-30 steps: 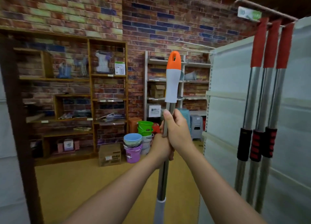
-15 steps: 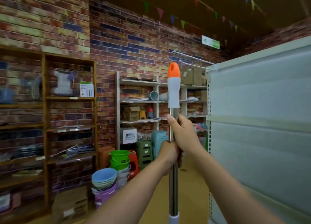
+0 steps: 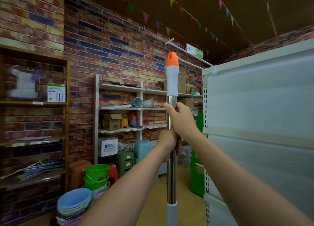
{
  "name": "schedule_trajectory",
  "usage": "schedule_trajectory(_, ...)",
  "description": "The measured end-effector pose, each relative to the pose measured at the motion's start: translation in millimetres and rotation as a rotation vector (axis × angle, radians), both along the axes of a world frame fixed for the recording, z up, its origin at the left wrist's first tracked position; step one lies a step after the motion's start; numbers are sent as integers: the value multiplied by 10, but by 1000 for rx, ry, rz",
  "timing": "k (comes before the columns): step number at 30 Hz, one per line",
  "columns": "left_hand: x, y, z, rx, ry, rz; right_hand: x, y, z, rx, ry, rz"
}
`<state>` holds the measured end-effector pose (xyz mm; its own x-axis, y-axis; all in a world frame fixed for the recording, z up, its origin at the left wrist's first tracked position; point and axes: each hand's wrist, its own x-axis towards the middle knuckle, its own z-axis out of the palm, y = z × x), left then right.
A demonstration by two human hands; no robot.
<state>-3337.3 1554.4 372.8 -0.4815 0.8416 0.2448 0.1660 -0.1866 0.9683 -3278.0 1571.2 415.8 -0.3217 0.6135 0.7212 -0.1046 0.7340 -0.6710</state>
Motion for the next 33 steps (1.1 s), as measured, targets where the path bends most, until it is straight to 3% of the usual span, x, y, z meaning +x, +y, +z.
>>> schedule_trajectory(7, -155, 224, 259, 53, -9, -114, -155, 263, 250, 116, -42, -167)
schedule_trajectory(16, -234, 438, 436, 78, 22, -224, -268, 494, 433, 97, -55, -305)
schedule_trajectory(33, -271, 688, 259, -7, 25, -348, -257, 712, 252, 94, -97, -441)
